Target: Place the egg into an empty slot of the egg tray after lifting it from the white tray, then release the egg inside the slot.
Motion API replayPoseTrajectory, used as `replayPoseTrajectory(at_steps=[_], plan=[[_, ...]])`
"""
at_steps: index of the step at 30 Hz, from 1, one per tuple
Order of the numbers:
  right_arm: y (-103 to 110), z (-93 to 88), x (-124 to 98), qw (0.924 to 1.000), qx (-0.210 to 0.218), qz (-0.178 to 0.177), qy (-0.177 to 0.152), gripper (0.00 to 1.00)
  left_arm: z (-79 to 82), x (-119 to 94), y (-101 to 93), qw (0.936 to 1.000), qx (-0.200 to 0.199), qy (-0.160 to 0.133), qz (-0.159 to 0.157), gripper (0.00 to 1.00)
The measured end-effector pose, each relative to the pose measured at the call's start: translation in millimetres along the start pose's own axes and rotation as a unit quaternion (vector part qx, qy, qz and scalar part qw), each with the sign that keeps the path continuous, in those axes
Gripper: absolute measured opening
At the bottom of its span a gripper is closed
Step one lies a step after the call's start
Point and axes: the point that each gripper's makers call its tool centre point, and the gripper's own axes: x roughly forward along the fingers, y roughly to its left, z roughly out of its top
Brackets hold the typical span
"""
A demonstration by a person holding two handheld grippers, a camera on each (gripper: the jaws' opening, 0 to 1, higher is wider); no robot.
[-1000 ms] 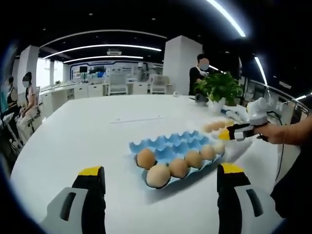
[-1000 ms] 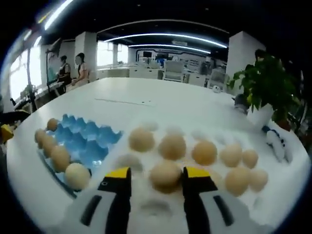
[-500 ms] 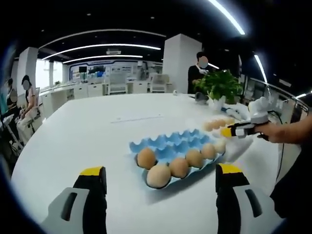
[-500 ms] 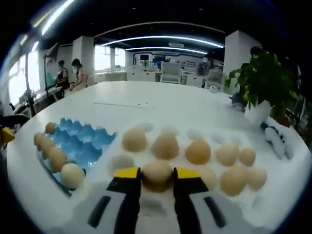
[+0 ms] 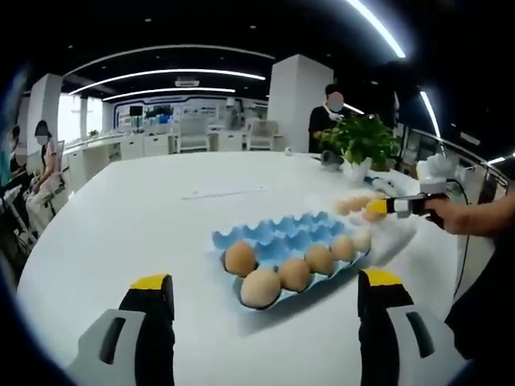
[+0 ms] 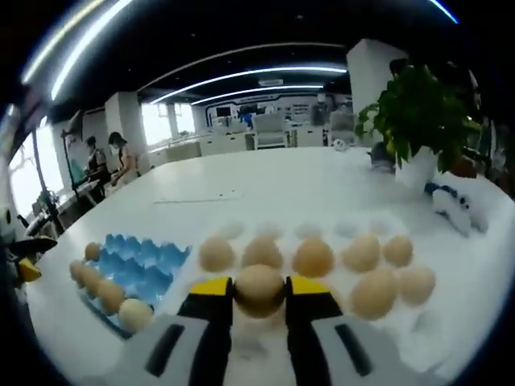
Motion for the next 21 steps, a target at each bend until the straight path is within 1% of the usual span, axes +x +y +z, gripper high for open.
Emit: replayPoseTrajectory(at_steps=[2,4,5,7,8,10,13,14,19,20,21], plan=[[2.0,-1.5,0.5,1.0000,-0.005,-0.001,-0.003,0.25,-0.8,-0.5,1.1,1.0000,0.002,0.002,0.003,0.96],[-6.7,-0.6,0.8,0.9999,0.003,-0.011,-0.005,0.25,-2.7,-1.7,1.4,0.9999,0.009,0.008,0.006,0.95],[-10.6,-1.0,-1.5,0.9986,0.050,-0.016,-0.008,0.25,-2.9,-2.5,1.3,0.9999,0.009,0.009,0.007,0.95],[-18.8,-4.1,-4.7,0.9962,0.084,-0.018,-0.015,0.25,-2.2,-3.2,1.7,0.9999,0.009,0.008,0.009,0.95],[-13.6,-4.2,-3.2,0.9983,0.055,-0.011,-0.018,0.25,-2.0,-3.0,1.5,0.9999,0.008,0.009,0.010,0.95],[-10.5,-3.8,0.2,0.9998,0.003,-0.014,-0.012,0.25,-2.2,-1.4,0.3,0.9998,0.010,0.011,0.009,0.95],[-10.1,-3.1,0.5,0.9998,0.014,-0.009,-0.014,0.25,-1.2,-0.4,-1.1,0.9999,0.011,0.011,0.007,0.95],[-10.6,-3.0,0.1,0.9998,0.008,-0.005,-0.015,0.25,-0.4,0.0,-1.8,0.9999,0.011,0.010,0.006,0.95],[-11.9,-2.5,-0.1,0.9994,0.031,-0.006,-0.018,0.25,-0.7,0.4,-2.5,0.9999,0.008,0.011,0.004,0.95],[-12.7,-2.1,-0.4,0.9981,0.056,-0.006,-0.022,0.25,-1.0,0.6,-2.8,0.9999,0.007,0.012,0.003,0.95],[-13.5,-0.2,-1.3,0.9971,0.069,0.004,-0.032,0.25,-1.5,0.6,-3.0,0.9999,0.008,0.014,0.002,0.95]])
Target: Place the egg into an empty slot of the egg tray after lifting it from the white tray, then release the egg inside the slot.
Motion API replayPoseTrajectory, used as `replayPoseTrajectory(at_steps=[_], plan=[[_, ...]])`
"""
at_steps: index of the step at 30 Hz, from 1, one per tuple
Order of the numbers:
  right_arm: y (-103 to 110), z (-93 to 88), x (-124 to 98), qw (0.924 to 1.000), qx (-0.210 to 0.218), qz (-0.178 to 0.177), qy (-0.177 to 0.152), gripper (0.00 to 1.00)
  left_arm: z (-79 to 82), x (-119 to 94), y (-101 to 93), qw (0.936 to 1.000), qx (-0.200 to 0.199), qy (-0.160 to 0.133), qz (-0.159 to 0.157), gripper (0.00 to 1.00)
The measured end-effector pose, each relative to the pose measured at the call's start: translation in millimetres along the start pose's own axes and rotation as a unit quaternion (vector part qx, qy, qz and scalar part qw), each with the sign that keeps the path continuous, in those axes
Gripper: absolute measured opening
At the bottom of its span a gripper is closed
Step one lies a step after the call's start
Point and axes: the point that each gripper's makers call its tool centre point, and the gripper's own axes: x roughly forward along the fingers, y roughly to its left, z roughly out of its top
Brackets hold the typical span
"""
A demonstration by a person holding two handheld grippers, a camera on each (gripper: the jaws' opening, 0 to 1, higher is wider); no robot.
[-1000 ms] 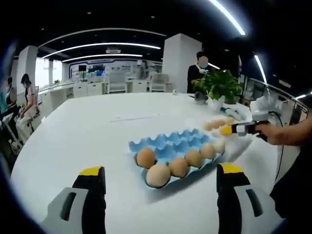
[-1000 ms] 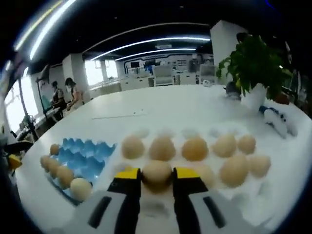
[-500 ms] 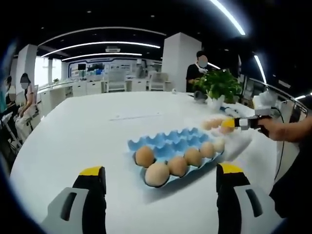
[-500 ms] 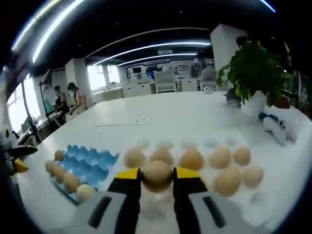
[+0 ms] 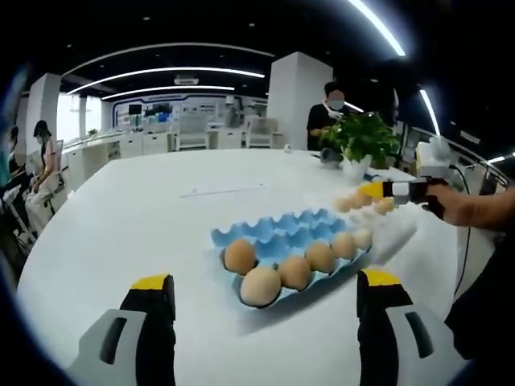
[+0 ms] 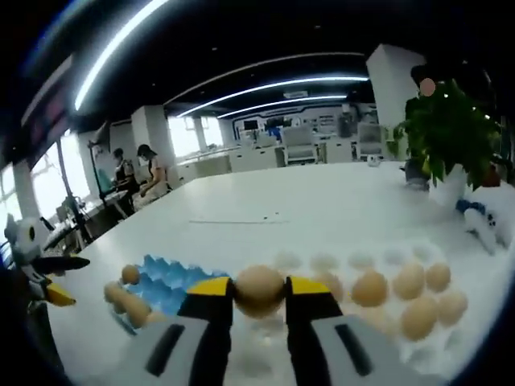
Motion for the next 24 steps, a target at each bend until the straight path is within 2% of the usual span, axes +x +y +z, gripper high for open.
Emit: replayPoseTrajectory(at_steps=[2,5,8,14,15,18,19,21,23,24], plan=[[-2.4,1.9,-4.4,0.9987,0.050,-0.002,-0.006,0.25,0.0,-0.6,0.3,1.0000,0.000,0.001,0.000,0.95],[-5.7,13.5,-10.5,0.9996,0.023,-0.001,-0.015,0.25,0.9,-1.4,2.2,1.0000,-0.008,-0.005,0.001,0.95],[-11.5,16.2,-11.2,0.9994,0.028,-0.004,-0.019,0.25,-1.3,0.8,0.5,1.0000,-0.003,0.003,-0.002,0.95],[-2.8,28.7,-15.9,0.9990,0.026,0.010,-0.035,0.25,-2.9,2.4,1.2,1.0000,0.000,0.007,-0.002,0.94],[2.8,34.1,-16.3,0.9986,0.030,0.018,-0.039,0.25,-2.9,3.0,1.5,1.0000,0.000,0.007,-0.003,0.94],[40.2,53.6,-12.7,0.9960,0.023,0.063,-0.058,0.25,-3.7,4.0,3.6,1.0000,0.000,0.008,-0.002,0.94],[44.1,54.4,-11.8,0.9958,0.022,0.068,-0.058,0.25,-4.0,4.0,3.9,1.0000,-0.001,0.008,-0.003,0.94],[72.9,59.5,-6.2,0.9925,0.019,0.103,-0.063,0.25,-5.9,2.5,6.4,1.0000,-0.002,0.009,-0.001,0.94],[88.9,63.6,-4.1,0.9902,0.018,0.122,-0.066,0.25,-6.8,1.4,8.2,0.9999,-0.004,0.009,0.002,0.94],[105.3,67.2,-1.7,0.9876,0.013,0.141,-0.067,0.25,-7.7,0.7,9.2,0.9999,-0.005,0.010,0.003,0.94]])
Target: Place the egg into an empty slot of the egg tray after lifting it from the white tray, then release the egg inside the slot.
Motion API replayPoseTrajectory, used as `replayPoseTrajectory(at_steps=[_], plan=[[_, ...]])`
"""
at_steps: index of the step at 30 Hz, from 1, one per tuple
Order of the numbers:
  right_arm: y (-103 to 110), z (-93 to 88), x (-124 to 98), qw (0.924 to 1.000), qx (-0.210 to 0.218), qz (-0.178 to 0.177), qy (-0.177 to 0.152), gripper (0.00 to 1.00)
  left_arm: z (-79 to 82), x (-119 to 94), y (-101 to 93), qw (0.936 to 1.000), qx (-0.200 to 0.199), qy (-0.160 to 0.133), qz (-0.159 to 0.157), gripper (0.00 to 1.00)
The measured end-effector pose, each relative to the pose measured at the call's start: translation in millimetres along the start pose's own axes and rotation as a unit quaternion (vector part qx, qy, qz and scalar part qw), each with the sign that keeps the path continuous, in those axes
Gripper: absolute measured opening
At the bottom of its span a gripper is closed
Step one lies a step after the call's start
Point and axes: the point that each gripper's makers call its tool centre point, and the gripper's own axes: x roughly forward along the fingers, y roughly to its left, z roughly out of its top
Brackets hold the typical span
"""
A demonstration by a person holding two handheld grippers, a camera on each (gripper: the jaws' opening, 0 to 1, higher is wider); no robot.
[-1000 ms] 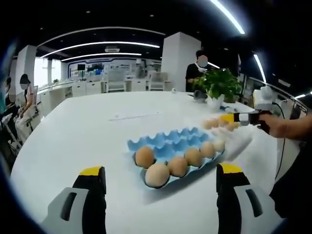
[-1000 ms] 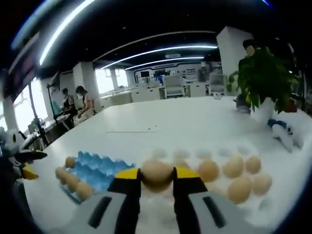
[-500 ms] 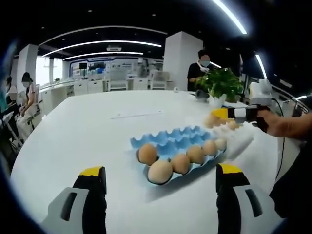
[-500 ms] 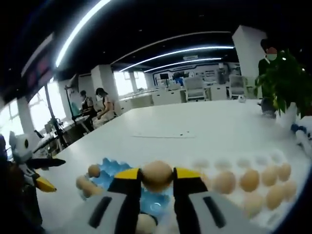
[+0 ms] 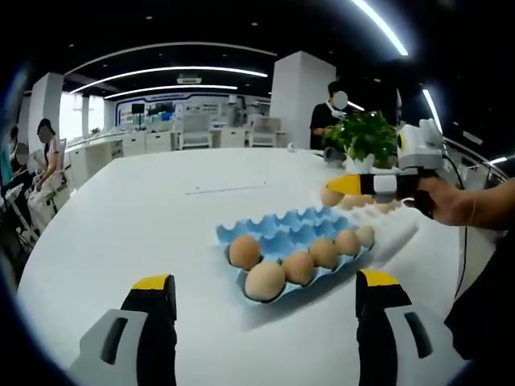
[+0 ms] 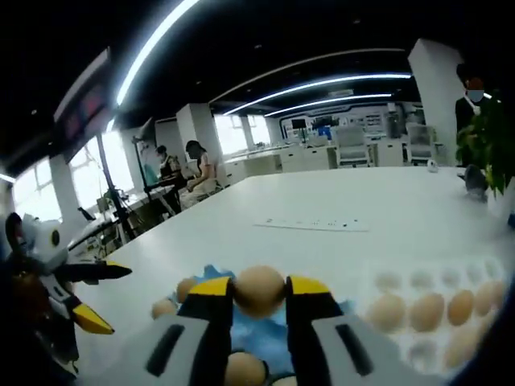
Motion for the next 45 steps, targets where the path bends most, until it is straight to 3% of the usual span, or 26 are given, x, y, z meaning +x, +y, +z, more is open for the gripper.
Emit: replayPoseTrajectory(at_steps=[5,12,18,23,45], plan=[[42.3,2.2,19.0,0.9985,-0.011,0.053,0.003,0.25,-1.4,-1.4,2.0,1.0000,-0.001,0.000,0.003,0.94],[76.2,-2.3,36.3,0.9954,-0.019,0.093,0.012,0.25,-3.5,-2.0,2.3,1.0000,0.000,0.003,0.003,0.94],[116.3,-16.5,58.3,0.9891,-0.043,0.137,0.033,0.25,-4.7,-5.0,6.2,0.9999,-0.005,0.001,0.012,0.93],[127.2,-25.6,62.9,0.9860,-0.058,0.150,0.045,0.25,-5.5,-6.0,7.8,0.9999,-0.007,0.001,0.014,0.93],[136.3,-49.2,72.7,0.9806,-0.074,0.166,0.075,0.25,-4.0,-4.9,5.7,0.9999,-0.005,0.001,0.011,0.93]])
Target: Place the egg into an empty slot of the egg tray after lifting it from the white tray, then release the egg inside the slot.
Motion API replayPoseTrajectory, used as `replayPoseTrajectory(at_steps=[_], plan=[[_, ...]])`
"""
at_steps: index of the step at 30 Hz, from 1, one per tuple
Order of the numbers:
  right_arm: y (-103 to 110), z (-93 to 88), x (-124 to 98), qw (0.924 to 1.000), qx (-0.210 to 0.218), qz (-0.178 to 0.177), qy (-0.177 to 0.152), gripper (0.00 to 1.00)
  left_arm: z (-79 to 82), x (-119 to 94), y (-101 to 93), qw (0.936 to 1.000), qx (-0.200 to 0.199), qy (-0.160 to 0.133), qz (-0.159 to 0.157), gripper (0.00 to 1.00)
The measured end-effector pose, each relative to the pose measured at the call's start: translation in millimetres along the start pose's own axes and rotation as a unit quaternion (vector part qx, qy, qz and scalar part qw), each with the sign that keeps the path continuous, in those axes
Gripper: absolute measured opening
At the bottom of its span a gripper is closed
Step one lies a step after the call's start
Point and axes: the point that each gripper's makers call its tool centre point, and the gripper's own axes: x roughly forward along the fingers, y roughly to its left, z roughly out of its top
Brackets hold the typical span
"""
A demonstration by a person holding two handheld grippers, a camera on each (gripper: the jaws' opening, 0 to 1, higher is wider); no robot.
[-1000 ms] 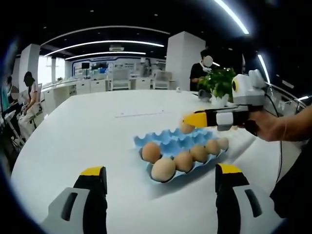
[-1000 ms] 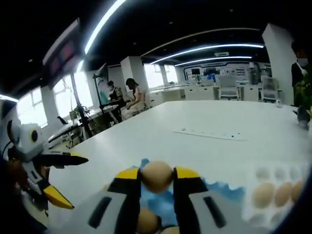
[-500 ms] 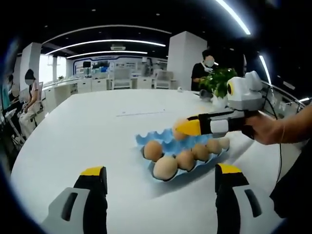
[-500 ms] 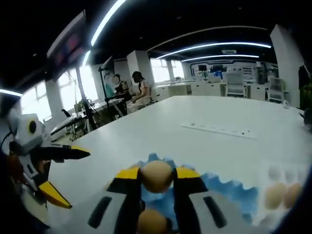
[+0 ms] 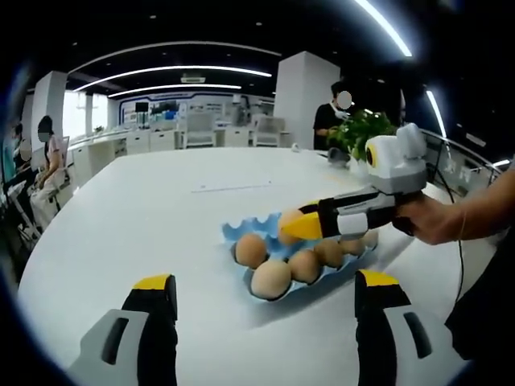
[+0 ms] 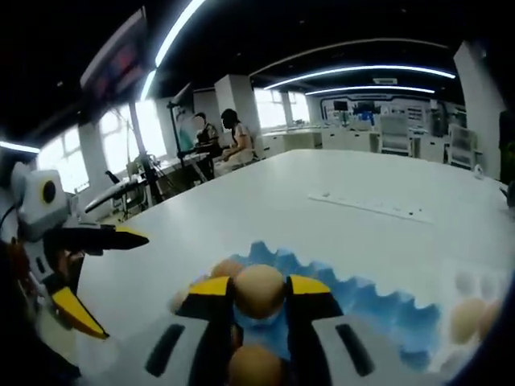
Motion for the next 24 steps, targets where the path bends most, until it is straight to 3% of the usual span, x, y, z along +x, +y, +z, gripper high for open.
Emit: replayPoseTrajectory(at_steps=[20,23,24], plan=[[0.2,-11.8,7.3,0.9998,0.001,0.004,0.018,0.26,3.4,-0.4,2.7,1.0000,0.006,-0.001,0.006,0.90],[1.0,-11.5,9.0,0.9998,-0.004,0.002,0.021,0.26,3.7,-1.1,3.9,1.0000,0.004,-0.002,0.007,0.90],[0.7,-12.5,9.9,0.9992,-0.028,-0.001,0.027,0.26,3.7,-1.7,4.3,1.0000,0.001,-0.002,0.008,0.90]])
